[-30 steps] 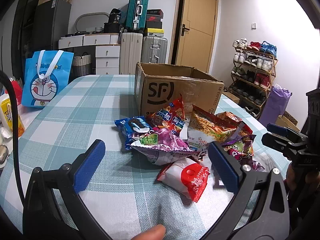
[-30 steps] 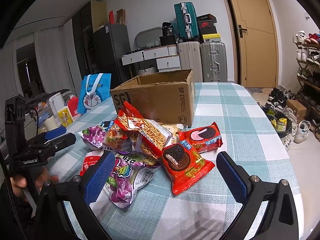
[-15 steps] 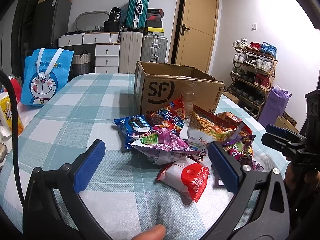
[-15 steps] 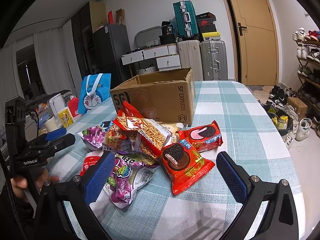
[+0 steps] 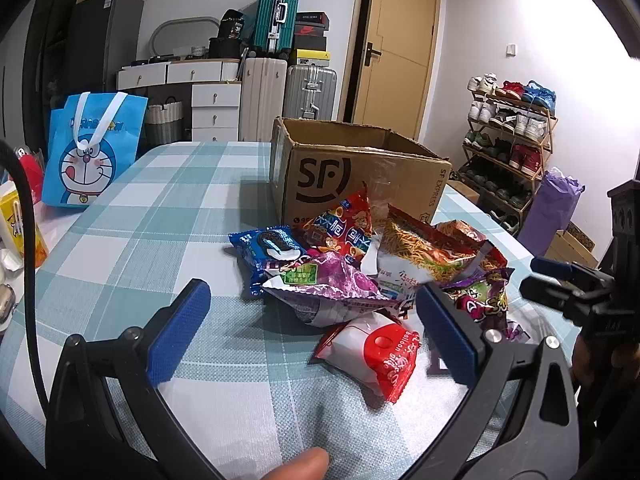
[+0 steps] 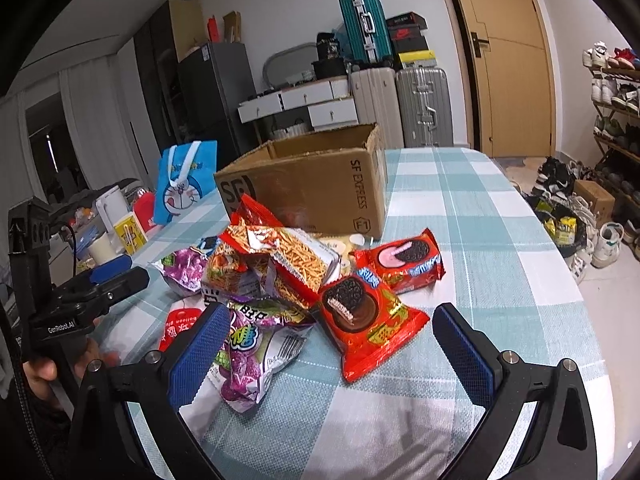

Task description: Organize snacks

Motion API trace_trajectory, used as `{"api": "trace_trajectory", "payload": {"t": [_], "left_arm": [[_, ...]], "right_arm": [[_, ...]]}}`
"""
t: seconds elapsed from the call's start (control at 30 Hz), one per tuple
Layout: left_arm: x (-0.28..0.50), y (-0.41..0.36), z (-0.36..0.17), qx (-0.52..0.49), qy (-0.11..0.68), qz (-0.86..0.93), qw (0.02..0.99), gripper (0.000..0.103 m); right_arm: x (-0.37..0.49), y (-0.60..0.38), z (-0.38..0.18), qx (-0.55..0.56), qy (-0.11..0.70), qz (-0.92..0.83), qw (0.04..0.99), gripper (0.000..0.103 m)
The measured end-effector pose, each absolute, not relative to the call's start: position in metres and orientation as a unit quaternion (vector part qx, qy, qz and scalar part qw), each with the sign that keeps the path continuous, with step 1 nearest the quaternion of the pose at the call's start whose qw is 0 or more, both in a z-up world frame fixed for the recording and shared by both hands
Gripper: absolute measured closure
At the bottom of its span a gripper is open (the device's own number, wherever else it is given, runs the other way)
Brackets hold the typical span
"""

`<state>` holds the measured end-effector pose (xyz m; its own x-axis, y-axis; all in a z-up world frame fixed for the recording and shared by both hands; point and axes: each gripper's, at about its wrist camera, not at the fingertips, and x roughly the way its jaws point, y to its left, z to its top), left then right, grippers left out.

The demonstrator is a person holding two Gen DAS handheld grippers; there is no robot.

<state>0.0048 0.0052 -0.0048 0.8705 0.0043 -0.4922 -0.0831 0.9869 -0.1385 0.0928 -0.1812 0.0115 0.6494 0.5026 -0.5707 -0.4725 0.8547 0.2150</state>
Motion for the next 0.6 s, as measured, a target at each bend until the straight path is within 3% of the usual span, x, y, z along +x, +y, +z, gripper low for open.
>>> {"api": "trace_trajectory", "payload": {"t": [0.6], "left_arm": [[0.026,0.012,-0.004,-0.081,0.296,0.033,0.951,0.0]], "right_arm": [[0.088,-0.132,-0.006,0.019,0.407,0.331,0.851,0.004]]}}
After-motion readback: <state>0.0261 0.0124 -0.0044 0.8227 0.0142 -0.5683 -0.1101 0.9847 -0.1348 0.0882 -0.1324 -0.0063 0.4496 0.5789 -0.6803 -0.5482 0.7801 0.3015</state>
